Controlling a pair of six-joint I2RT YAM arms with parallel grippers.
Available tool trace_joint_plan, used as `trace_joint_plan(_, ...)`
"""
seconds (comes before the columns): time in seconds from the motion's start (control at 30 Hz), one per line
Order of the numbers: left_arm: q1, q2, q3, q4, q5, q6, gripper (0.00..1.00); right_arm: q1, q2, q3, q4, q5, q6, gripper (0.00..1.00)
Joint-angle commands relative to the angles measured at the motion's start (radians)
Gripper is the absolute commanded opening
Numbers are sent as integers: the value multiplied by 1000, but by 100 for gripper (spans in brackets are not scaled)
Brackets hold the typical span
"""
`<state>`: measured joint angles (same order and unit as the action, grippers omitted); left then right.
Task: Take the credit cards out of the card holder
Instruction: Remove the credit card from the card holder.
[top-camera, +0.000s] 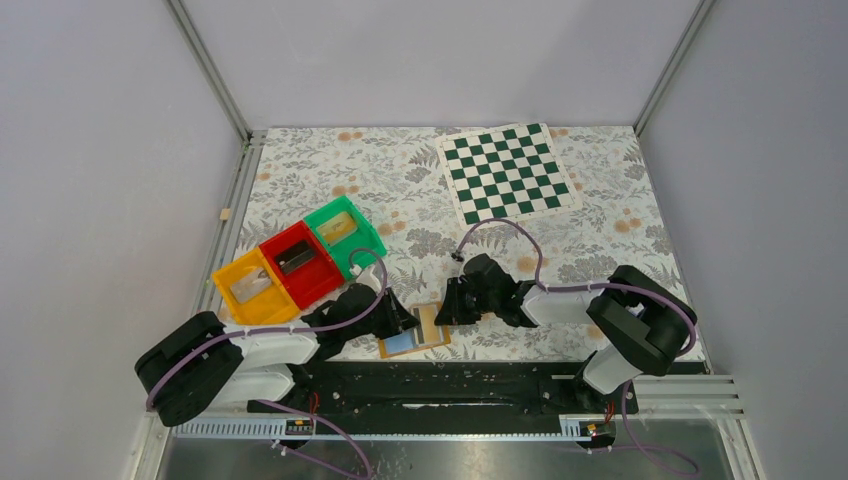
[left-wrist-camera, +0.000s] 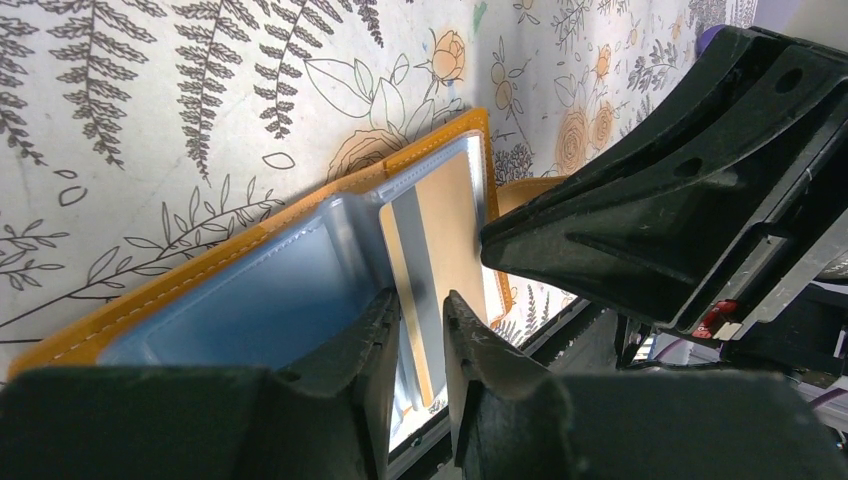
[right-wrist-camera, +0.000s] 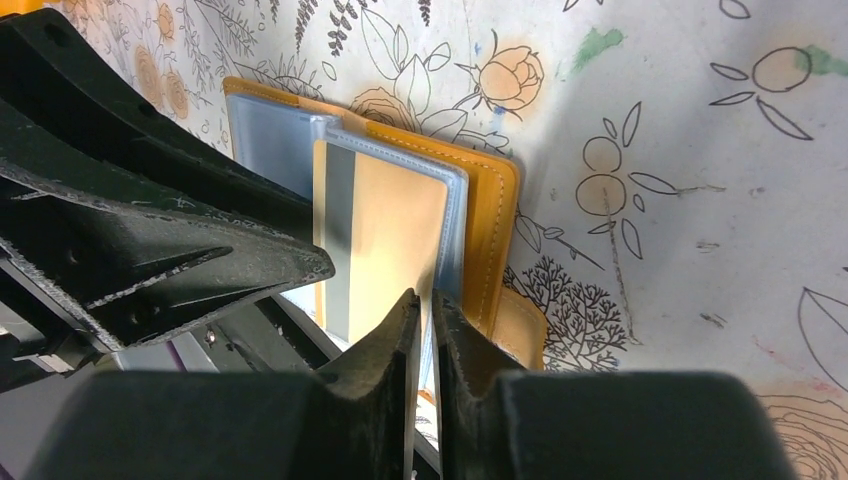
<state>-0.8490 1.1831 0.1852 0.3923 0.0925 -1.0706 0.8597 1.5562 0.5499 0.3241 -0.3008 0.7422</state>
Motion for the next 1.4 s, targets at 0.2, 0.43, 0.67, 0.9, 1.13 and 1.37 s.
trace_joint_plan(0.2, -14, -23, -13, 119, 9, -9, 20, 8, 43, -14, 72, -58, 27, 14)
trace_joint_plan(0.43, -14, -24, -21, 133, 22, -31, 8, 9, 42, -23, 62, -33, 26, 14)
trace_joint_plan(0.67, -8, -92, -47, 66, 0, -44, 0, 5, 42, -32, 28, 20, 23, 11)
trace_joint_plan(0.9, 19, -146, -64, 35, 45, -45, 0, -5, 38, -47, 24, 36, 23, 9)
trace_joint_plan(1.13, 77, -170, -90, 25, 99, -51, 4, -10, 32, -47, 25, 30, 19, 9)
trace_joint_plan(1.37, 85, -123, -107, 142, 144, -73, 0, -10, 32, -42, 32, 22, 17, 9)
